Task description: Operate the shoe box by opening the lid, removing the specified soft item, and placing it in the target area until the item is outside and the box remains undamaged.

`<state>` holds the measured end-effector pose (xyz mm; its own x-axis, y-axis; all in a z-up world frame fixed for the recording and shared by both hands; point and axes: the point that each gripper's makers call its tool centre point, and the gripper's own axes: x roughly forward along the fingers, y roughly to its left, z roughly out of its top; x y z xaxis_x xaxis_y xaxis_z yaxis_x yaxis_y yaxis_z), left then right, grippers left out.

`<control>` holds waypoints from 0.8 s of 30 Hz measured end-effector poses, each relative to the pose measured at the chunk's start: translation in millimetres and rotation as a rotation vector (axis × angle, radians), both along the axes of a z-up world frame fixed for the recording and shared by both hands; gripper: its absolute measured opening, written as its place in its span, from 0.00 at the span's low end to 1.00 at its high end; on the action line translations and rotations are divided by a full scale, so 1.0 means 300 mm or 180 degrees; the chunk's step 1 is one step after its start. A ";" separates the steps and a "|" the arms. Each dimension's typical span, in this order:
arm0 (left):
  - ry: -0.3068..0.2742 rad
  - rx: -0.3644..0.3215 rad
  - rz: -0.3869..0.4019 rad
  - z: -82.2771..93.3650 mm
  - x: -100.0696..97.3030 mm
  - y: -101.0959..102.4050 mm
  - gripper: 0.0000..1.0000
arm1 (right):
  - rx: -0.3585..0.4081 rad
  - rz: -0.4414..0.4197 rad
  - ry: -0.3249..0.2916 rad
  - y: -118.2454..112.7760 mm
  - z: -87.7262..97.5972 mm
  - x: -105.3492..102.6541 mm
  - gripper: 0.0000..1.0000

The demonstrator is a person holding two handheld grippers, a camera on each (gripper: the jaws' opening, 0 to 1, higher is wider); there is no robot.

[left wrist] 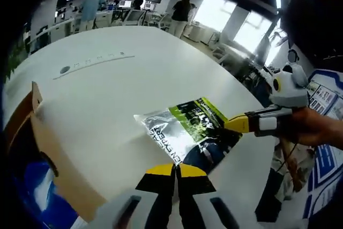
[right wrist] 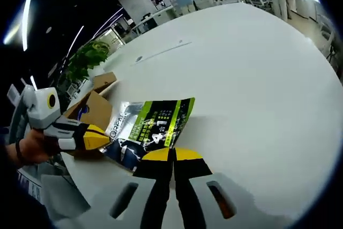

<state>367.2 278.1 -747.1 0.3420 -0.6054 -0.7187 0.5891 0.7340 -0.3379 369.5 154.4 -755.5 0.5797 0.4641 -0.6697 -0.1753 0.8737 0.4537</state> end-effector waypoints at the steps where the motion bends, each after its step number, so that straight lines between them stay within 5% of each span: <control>1: 0.0015 0.0001 0.0007 -0.008 0.000 0.000 0.01 | 0.0003 0.0000 0.0008 -0.002 -0.006 0.000 0.00; 24: 0.0250 0.0160 0.0091 -0.110 -0.015 -0.004 0.01 | -0.0022 0.0047 0.0211 -0.009 -0.115 -0.021 0.00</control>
<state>362.6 277.0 -780.1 0.3002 -0.5587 -0.7732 0.5408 0.7674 -0.3445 363.3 151.6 -790.0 0.5271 0.4674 -0.7097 -0.1580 0.8745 0.4586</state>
